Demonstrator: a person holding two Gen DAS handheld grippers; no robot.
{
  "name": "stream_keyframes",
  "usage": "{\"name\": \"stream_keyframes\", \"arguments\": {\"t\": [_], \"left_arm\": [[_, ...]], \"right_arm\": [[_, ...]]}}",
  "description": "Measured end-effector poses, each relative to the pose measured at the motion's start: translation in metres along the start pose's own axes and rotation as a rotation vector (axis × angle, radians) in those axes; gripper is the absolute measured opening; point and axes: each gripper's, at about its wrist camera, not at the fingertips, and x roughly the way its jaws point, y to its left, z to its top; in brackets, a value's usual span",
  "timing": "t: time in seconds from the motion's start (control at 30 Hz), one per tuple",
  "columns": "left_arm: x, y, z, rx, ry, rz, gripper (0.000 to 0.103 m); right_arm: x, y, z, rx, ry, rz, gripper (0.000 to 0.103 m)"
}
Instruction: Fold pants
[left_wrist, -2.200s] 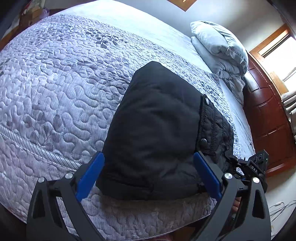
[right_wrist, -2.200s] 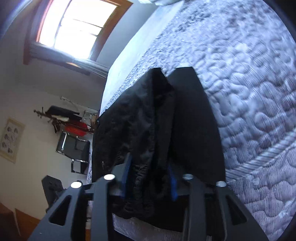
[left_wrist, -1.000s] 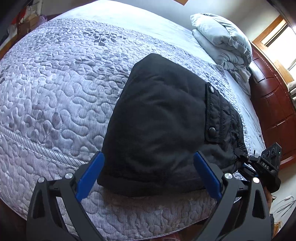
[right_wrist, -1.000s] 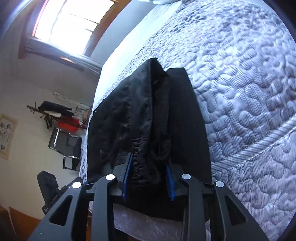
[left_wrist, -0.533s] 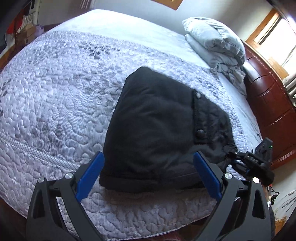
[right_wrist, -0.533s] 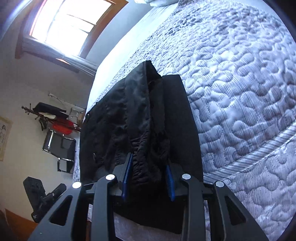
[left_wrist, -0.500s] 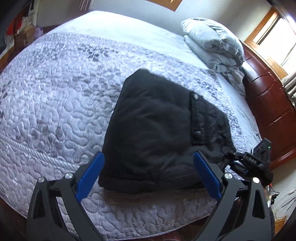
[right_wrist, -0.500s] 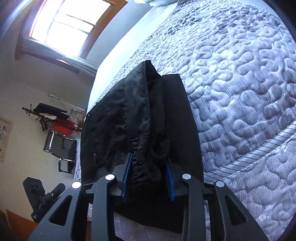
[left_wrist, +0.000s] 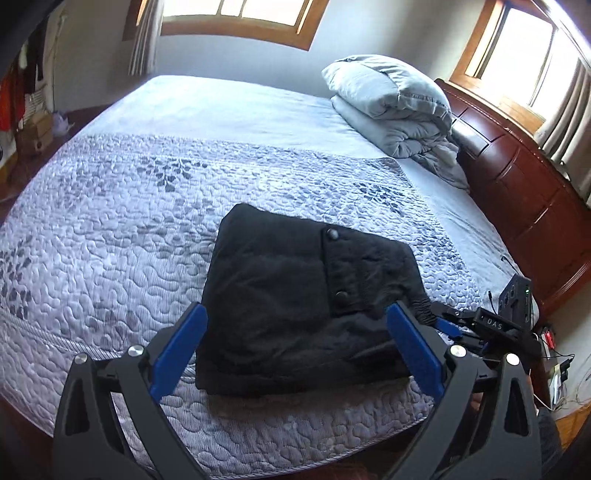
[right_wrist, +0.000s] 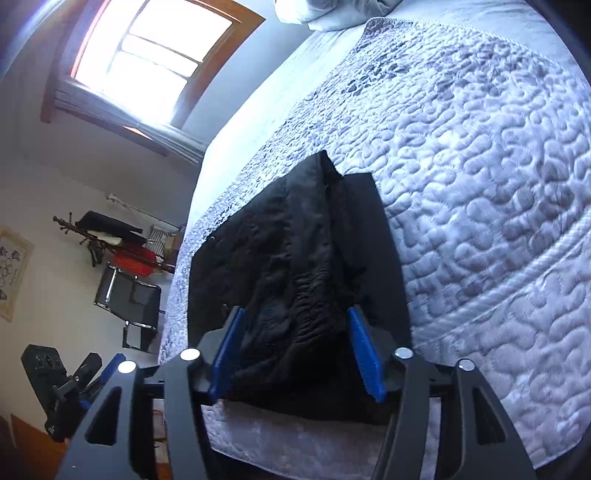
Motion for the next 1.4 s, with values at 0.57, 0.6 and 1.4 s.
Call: {"name": "stream_keyframes", "arguments": {"t": [0.57,0.6,1.4], "left_arm": [[0.003,-0.011,-0.009,0.083,0.015,0.071,0.098],[0.002,-0.011,-0.008,0.087,0.013,0.074,0.098],[0.046,0.094,-0.014,-0.169,0.160,0.105,0.098]], "right_arm": [[0.049,-0.002,-0.023,0.150,0.067,0.054,0.071],[0.051,-0.001,-0.021,0.146,0.062,0.034,0.059],[0.005,-0.002,-0.002,-0.026,0.026,-0.112,0.036]]}}
